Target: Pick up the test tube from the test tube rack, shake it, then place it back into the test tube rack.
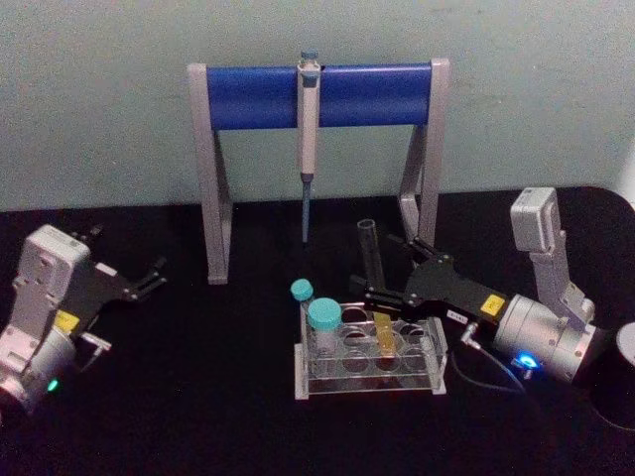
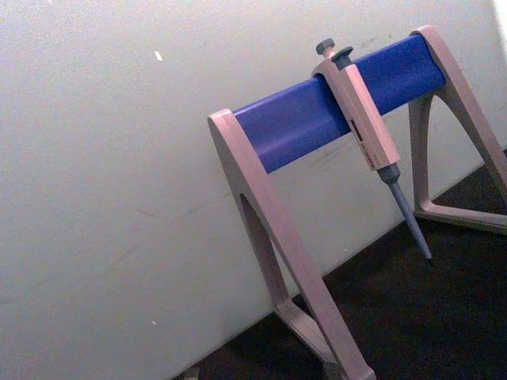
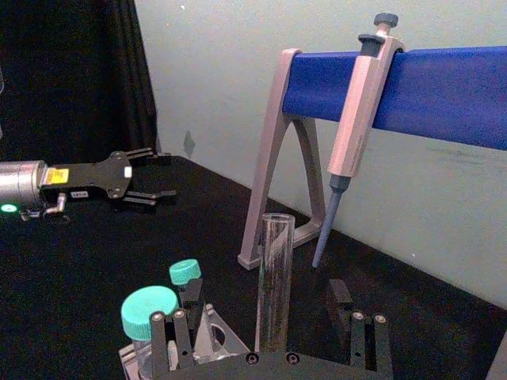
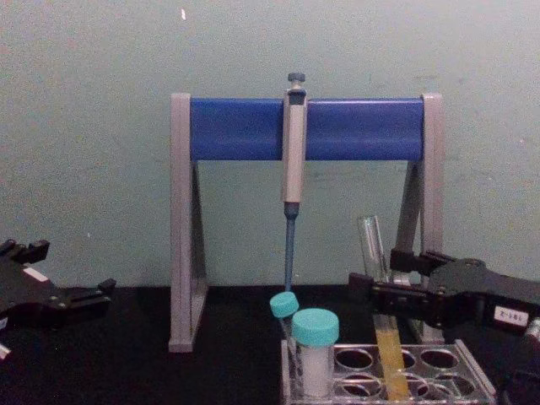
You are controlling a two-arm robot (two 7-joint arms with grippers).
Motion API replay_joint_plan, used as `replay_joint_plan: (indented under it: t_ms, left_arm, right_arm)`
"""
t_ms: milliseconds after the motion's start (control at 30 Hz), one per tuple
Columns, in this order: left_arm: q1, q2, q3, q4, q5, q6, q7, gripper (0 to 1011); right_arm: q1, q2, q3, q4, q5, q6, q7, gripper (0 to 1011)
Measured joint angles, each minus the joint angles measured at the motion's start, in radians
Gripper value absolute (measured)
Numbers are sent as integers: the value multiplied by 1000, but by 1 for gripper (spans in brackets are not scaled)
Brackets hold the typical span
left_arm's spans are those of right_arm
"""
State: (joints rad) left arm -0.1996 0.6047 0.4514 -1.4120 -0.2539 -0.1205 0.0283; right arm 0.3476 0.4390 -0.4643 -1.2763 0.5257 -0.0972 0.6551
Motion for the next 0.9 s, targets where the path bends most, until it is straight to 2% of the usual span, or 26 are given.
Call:
replay_joint_plan:
  t_ms: [367,467,633,767,900]
  left_arm:
    - [0,0,0,0,0,0,0,1001]
    - [0,0,0,0,0,0,0,1001]
    - [0,0,0,0,0,0,0,1001]
    - [0,0,0,0,0,0,0,1001]
    - [0,0,0,0,0,0,0,1001]
  right_arm:
    - [0,0,0,-1,0,-2,0,1000]
    - [-3,1,2,-8,-1,-14,-1,1000]
    - [-23,-2,29,-41,6,-60,-15,1000]
    - [-51,-8,70,-87,10,-102,-61,1000]
    - [-83,-16,113,-135,-26,-118,-163,1000]
